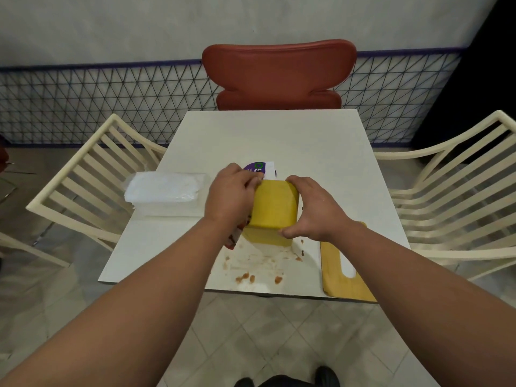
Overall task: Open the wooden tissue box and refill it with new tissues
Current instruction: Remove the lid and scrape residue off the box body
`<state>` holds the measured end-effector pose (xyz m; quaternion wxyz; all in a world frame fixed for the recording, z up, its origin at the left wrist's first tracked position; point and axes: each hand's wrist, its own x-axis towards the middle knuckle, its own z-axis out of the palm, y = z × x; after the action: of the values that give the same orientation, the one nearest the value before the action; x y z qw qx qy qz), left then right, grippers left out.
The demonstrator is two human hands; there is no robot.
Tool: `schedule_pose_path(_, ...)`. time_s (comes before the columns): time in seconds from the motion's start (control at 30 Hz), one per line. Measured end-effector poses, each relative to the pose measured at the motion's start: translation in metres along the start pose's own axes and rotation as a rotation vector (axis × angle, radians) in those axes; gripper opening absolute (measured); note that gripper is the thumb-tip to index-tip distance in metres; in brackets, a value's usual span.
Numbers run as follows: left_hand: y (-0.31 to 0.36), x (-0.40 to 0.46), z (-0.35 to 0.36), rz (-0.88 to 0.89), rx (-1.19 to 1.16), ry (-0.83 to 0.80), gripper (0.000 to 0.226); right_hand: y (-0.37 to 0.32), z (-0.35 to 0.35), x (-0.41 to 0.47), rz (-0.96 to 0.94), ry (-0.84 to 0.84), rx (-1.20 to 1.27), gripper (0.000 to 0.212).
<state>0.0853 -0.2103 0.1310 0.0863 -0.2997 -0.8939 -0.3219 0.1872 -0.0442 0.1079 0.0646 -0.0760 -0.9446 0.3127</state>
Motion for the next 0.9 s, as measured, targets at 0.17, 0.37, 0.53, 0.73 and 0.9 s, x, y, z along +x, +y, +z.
schedule_pose_path(0.17,0.025,-0.012,0.017,0.067,-0.012,-0.059,0.02,0.0,0.003,0.003,0.011,0.009,0.019,0.107)
schedule_pose_path(0.37,0.025,-0.03,0.015,0.345,-0.026,-0.231,0.024,0.003,0.004,0.006,0.006,0.0,0.048,0.103)
schedule_pose_path(0.53,0.004,-0.031,-0.001,0.474,-0.024,-0.381,0.026,0.006,0.003,0.004,0.009,-0.022,0.07,0.111)
schedule_pose_path(0.73,0.012,-0.019,0.005,0.246,-0.041,-0.181,0.02,0.012,-0.001,0.001,-0.02,-0.06,0.043,0.116)
schedule_pose_path(0.9,0.024,-0.036,0.011,0.451,-0.041,-0.295,0.023,0.013,0.002,0.002,-0.05,-0.02,0.06,0.106)
